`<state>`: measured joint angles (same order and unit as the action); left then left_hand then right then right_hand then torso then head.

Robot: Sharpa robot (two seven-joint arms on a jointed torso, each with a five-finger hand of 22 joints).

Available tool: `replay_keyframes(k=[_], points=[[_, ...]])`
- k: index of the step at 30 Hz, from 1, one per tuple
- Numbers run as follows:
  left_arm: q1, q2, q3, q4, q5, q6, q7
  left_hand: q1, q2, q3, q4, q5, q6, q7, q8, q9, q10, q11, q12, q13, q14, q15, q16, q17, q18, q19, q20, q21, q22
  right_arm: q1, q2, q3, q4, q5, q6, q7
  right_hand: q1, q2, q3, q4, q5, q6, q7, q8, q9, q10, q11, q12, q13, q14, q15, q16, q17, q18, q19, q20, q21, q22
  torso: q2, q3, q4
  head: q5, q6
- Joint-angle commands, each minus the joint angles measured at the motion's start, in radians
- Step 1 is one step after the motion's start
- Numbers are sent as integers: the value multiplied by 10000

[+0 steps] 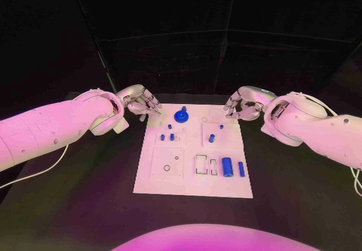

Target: Assemble the parts on the task board

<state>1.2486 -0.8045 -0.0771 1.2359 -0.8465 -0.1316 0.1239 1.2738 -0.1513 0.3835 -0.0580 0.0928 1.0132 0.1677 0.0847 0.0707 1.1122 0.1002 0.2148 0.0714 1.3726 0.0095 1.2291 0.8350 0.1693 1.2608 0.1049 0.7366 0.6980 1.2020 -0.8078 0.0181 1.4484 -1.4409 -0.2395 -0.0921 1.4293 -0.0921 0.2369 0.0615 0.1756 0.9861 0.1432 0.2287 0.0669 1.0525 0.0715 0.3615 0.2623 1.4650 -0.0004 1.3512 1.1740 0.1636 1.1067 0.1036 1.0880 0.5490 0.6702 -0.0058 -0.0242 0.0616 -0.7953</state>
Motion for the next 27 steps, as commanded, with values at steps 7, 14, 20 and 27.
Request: replay_keyframes(k=[7,14,20,27], points=[[-51,-411,-17,786,6150,-559,3450,158,377,-323,46,83,219,14,142,-10,-163,8,233,57,-1305,83,-1297,-2322,134,-682,133,-777,-498,-198,91,-5,-23,-2614,429,-563,-79,-335,299,56,-98,-51,144,-372,-27,-166,161,-540,-548,308,31,-46,-21,98,48,24,-55,-33,37,-29,-19,-226,129],[-109,-520,-28,1241,6803,-401,3804,206,508,-327,69,98,290,1,194,-6,-108,-17,318,74,-1358,68,-1314,-2417,141,-691,125,-830,-534,-340,356,-7,-191,-2715,422,-526,-71,-423,462,64,-86,-154,185,-597,-21,-288,234,-790,-863,323,90,-9,23,95,91,83,-32,-4,46,-20,17,-399,167],[-122,-569,-35,1480,7178,-340,3973,164,543,-370,114,86,290,9,202,-12,-116,-10,347,76,-1395,71,-1334,-2489,138,-696,126,-859,-554,-476,590,-13,-340,-2721,536,-453,13,-386,669,26,-19,-67,184,-670,-8,-213,237,-880,-1055,348,93,59,118,91,146,87,22,69,45,-9,-5,-456,199],[-126,-582,-40,1626,7332,-315,4048,148,546,-393,129,81,279,11,201,-16,-126,-7,356,76,-1415,73,-1348,-2528,137,-699,127,-872,-563,-565,816,-19,-542,-2613,802,-354,108,-347,1024,-55,-11,146,136,-728,10,-9,207,-991,-1316,356,67,97,149,88,177,72,78,118,36,-2,8,-524,182]])
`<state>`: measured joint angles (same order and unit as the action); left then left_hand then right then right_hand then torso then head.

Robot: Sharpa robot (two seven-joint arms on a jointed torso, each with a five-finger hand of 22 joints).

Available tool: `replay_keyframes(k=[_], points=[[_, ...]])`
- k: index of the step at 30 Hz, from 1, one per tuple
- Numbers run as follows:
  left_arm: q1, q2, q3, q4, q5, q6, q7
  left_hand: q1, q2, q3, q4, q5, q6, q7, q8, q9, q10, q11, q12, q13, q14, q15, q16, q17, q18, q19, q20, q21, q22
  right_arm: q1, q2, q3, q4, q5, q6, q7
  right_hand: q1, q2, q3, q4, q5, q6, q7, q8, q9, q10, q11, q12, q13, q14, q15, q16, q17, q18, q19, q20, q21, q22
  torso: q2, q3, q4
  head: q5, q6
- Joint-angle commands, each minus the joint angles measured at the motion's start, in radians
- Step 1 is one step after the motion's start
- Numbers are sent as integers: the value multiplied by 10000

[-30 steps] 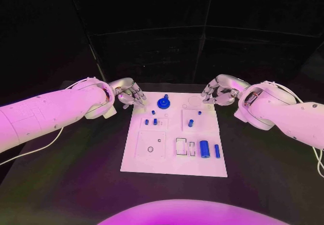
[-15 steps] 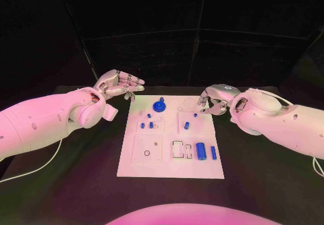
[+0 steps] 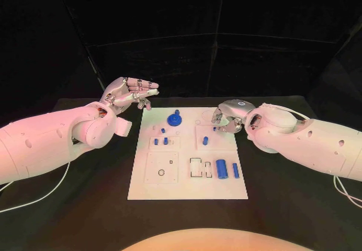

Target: Assemble the parts on the task board

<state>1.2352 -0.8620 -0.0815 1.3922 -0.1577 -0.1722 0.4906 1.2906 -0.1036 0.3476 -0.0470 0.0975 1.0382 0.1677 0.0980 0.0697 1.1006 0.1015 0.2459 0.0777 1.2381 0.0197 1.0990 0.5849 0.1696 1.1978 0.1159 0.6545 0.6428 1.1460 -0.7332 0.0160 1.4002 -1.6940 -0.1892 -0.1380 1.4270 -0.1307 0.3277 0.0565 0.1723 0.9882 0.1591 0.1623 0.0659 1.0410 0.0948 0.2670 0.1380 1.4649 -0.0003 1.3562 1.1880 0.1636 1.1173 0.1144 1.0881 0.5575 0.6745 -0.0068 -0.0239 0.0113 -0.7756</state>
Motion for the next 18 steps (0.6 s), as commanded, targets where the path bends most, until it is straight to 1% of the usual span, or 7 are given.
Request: replay_keyframes(k=[1,6,10,13,15,18], points=[[8,-5,3,76,450,98,380,-28,74,-46,27,33,21,15,65,-8,-19,-19,49,13,-80,-27,-51,-42,132,-71,18,-58,-16,-14,102,2,-87,-75,341,110,124,40,161,-9,16,165,-45,-68,22,147,-43,-60,-109,358,55,52,15,90,70,-43,81,33,-9,8,2,-29,-26],[7,2,1,109,479,124,366,-112,93,-141,103,-4,-10,33,63,-16,-60,-2,77,12,-111,-11,-51,-91,128,-77,29,-99,-45,-48,203,1,-194,-58,471,112,86,20,340,-32,2,299,-106,-110,23,284,-89,-144,-262,358,2,64,21,87,78,-85,109,58,-7,14,3,-64,-36],[7,5,-1,115,490,130,358,-131,91,-181,122,-23,-20,37,64,-18,-74,2,90,13,-124,-7,-54,-119,128,-76,33,-114,-56,-67,265,1,-291,-53,533,89,63,8,494,-68,2,394,-102,-154,22,417,-98,-199,-380,362,2,81,40,81,85,-101,132,78,-7,19,-1,-62,-43],[7,7,-1,123,493,126,360,-142,97,-207,136,-31,-31,44,62,-20,-86,6,99,14,-131,-4,-51,-131,128,-75,36,-124,-64,-77,300,1,-344,-51,589,88,59,8,653,-125,7,499,-102,-185,25,559,-108,-239,-479,365,-7,97,58,76,97,-111,162,108,-13,17,-6,-79,-56],[7,4,-1,134,495,129,369,-142,120,-220,149,-33,-45,56,60,-22,-100,12,106,14,-143,0,-58,-160,128,-74,38,-135,-72,-93,320,0,-373,-48,630,89,63,6,721,-157,3,541,-106,-198,27,611,-118,-260,-519,366,-11,104,65,75,103,-116,175,124,-1,9,-9,-72,-64],[7,1,-1,137,496,126,370,-126,152,-222,155,-30,-49,61,63,-22,-110,14,115,14,-152,2,-60,-179,128,-71,40,-144,-79,-111,340,0,-402,-39,670,81,64,7,767,-178,-3,567,-106,-208,27,645,-126,-274,-545,367,-13,107,68,74,109,-120,186,138,-4,7,-1,-65,-66]])
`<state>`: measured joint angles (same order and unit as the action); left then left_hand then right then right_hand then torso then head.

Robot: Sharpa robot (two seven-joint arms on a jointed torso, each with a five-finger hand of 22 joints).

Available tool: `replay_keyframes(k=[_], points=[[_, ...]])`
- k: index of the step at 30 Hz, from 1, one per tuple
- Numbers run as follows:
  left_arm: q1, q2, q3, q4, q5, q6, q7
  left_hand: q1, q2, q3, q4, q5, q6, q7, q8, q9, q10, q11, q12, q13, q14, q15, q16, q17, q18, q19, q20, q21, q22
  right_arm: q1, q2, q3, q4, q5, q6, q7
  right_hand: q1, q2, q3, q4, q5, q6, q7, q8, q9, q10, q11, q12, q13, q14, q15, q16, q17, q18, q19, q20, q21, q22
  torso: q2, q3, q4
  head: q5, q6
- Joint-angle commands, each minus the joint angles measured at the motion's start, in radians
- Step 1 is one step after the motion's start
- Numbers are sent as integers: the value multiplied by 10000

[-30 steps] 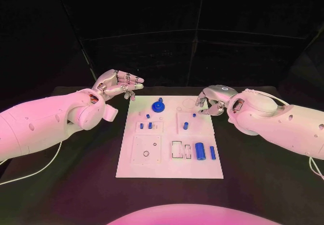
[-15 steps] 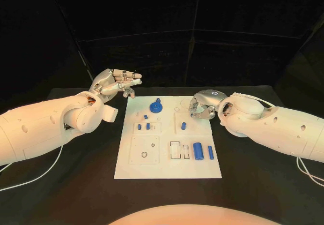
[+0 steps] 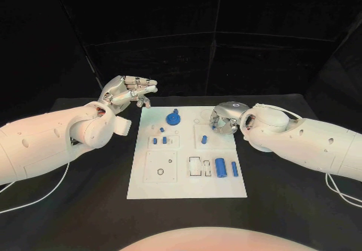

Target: Assemble the parts on the task board

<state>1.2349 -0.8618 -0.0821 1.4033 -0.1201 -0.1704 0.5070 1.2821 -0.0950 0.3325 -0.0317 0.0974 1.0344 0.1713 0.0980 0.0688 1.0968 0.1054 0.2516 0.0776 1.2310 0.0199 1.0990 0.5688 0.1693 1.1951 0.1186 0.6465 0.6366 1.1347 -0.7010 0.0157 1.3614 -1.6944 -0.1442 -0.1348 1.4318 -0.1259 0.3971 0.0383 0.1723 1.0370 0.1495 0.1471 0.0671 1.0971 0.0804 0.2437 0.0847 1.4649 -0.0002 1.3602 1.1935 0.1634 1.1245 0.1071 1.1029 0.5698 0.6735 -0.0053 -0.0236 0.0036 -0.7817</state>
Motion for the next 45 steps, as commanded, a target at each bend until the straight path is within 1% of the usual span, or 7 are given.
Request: replay_keyframes(k=[1,3,10,23,28,33,45], points=[[10,-2,5,25,120,111,204,-40,67,-71,3,-30,-11,25,63,-13,-72,-24,58,16,-81,1,-60,-17,132,-44,13,-64,-17,-2,22,2,-21,-33,230,45,16,-41,73,3,-3,79,-11,-56,14,84,18,-41,-12,367,-14,67,13,76,37,-48,38,16,7,-6,-4,18,-12],[10,-2,5,27,121,118,197,-40,68,-72,3,-30,-11,26,64,-13,-73,-24,59,16,-81,1,-60,-18,132,-44,13,-65,-17,-8,35,2,-43,-30,246,32,16,-41,73,3,-3,79,-11,-56,14,84,18,-41,-12,367,-14,67,13,76,37,-48,38,16,3,1,-6,23,-33],[11,-9,5,28,122,132,166,-39,70,-75,5,-30,-12,30,65,-12,-76,-22,60,16,-84,1,-63,-26,132,-44,14,-67,-19,-17,77,2,-131,-25,289,-11,45,-3,298,-105,-19,167,6,-108,13,206,18,-107,-114,368,-22,80,25,70,46,-59,78,57,2,-5,-1,5,-72],[12,7,5,35,123,97,92,-53,92,-125,35,-36,-43,71,64,-15,-115,5,78,15,-96,19,-54,-45,129,-38,24,-90,-37,-20,181,1,-181,-35,212,-144,218,151,996,-585,-19,500,11,-138,33,599,-16,-193,-176,389,-61,154,119,47,91,-106,301,288,-4,0,-6,39,-111],[13,9,5,39,123,82,76,-53,92,-125,35,-36,-43,71,64,-15,-115,5,78,15,-96,19,-54,-45,129,-38,24,-90,-37,-20,161,1,-145,-41,-27,-195,-5,248,1050,-621,-424,814,-83,-56,76,930,-121,-155,-131,413,-125,221,211,33,135,-140,407,429,-8,-6,-8,10,-118],[13,10,5,22,123,81,55,-56,106,-150,50,-39,-54,81,68,-15,-129,14,92,17,-89,27,-34,-28,128,-33,30,-100,-46,-22,101,2,-31,-54,-370,-415,-337,189,921,-520,-740,855,-112,-95,67,978,-144,-232,-135,415,-138,226,201,21,150,-155,424,460,-10,1,2,4,-105],[13,19,5,-48,123,55,24,-46,115,-160,51,-40,-65,86,68,-16,-141,17,98,17,-107,30,-53,-83,127,-30,34,-106,-51,-24,-322,6,541,48,-1393,-536,-463,125,861,-491,-823,839,-118,-141,54,987,-146,-288,-140,413,-143,223,187,19,155,-159,418,459,-16,-1,-19,9,-118]])
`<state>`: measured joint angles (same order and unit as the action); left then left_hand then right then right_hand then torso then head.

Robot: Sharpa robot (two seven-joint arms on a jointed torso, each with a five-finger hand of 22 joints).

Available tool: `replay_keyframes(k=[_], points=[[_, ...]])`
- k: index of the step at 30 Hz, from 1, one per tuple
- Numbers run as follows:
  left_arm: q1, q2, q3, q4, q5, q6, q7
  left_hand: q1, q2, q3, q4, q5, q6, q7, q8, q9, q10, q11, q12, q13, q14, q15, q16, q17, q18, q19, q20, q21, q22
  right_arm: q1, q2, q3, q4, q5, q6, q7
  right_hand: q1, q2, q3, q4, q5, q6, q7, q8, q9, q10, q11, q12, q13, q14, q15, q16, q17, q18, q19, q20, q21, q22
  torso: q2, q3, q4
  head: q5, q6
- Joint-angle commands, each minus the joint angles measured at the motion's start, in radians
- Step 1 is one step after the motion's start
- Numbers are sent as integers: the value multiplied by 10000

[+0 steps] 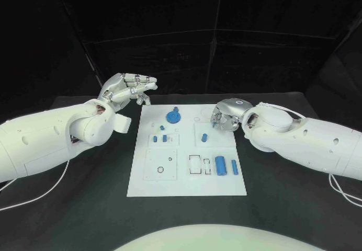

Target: Assemble the parts on the task board

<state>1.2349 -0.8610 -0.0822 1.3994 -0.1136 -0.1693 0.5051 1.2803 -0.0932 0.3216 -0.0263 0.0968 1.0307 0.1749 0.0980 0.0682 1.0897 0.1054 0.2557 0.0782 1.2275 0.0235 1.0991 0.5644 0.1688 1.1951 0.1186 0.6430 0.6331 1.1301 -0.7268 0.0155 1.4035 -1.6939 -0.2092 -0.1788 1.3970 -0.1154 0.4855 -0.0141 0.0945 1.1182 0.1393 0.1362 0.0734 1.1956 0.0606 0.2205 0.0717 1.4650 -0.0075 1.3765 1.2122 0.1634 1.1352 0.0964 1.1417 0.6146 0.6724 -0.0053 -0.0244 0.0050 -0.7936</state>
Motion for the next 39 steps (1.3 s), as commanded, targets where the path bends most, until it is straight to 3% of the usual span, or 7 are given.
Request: replay_keyframes(k=[1,9,14,20,30,33,39], points=[[13,13,6,-15,57,47,39,-28,97,-52,-3,-34,-28,50,68,-10,-70,17,57,11,-73,-6,-54,-40,132,-30,34,-71,-17,23,-100,9,168,78,-796,-95,-121,14,-25,34,-44,20,-14,-38,-11,-5,55,-65,-12,411,-69,56,-7,20,45,-52,27,5,-5,-1,-9,-8,-1],[13,17,6,-81,57,76,54,-22,96,-103,7,-38,-69,70,63,-13,-115,35,74,11,-92,8,-53,-76,131,-26,44,-92,-34,27,-624,20,964,906,-978,-113,-152,-28,-21,30,-25,-45,7,-99,-31,-77,77,-147,-32,402,-56,41,-35,21,30,-48,5,-27,1,-4,10,31,-7],[13,35,6,-154,57,63,105,-41,81,-160,27,-32,-96,81,62,-14,-146,47,91,13,-94,19,-38,-77,130,-22,54,-107,-46,31,-973,59,2015,1713,-1226,-53,-127,-20,35,-6,102,-82,44,-154,-42,-110,106,-220,-40,405,-36,57,-10,17,38,-36,6,-18,-5,-4,-20,168,-12],[14,89,6,-159,57,93,140,-70,55,-252,55,-19,-126,91,67,-13,-181,58,124,19,-103,30,-23,-100,130,-14,66,-128,-64,47,-998,98,2687,2106,-1321,-92,-124,3,67,-13,151,-99,60,-181,-46,-127,122,-257,-42,404,-23,54,-19,15,42,-27,8,-15,-1,-38,26,274,20],[19,163,7,-144,58,90,138,-77,53,-281,66,-8,-133,92,70,-13,-192,59,137,22,-108,34,-21,-113,131,-12,70,-136,-70,47,-7,89,2591,2206,-848,-57,-78,35,109,-53,213,-73,58,-184,-40,-100,117,-270,-35,398,-22,43,-44,22,27,-21,-6,-45,22,-35,29,986,-71],[20,190,7,-146,58,89,132,-79,56,-293,72,-2,-136,92,73,-12,-196,60,144,23,-107,35,-15,-109,131,-10,71,-139,-73,18,443,65,2379,2041,-683,25,-57,48,126,-74,237,-66,60,-187,-38,-91,118,-277,-32,398,-23,44,-44,23,28,-21,-4,-42,25,-17,4,1333,-144],[20,245,7,-131,58,88,127,-79,56,-293,72,-2,-136,92,73,-12,-196,60,144,23,-107,35,-15,-109,131,-10,71,-139,-73,-257,1096,12,2013,1452,-332,179,-56,50,128,-76,240,-65,61,-188,-38,-90,119,-278,-32,397,-23,41,-50,24,26,-21,-6,-46,18,-36,21,1590,-310]])
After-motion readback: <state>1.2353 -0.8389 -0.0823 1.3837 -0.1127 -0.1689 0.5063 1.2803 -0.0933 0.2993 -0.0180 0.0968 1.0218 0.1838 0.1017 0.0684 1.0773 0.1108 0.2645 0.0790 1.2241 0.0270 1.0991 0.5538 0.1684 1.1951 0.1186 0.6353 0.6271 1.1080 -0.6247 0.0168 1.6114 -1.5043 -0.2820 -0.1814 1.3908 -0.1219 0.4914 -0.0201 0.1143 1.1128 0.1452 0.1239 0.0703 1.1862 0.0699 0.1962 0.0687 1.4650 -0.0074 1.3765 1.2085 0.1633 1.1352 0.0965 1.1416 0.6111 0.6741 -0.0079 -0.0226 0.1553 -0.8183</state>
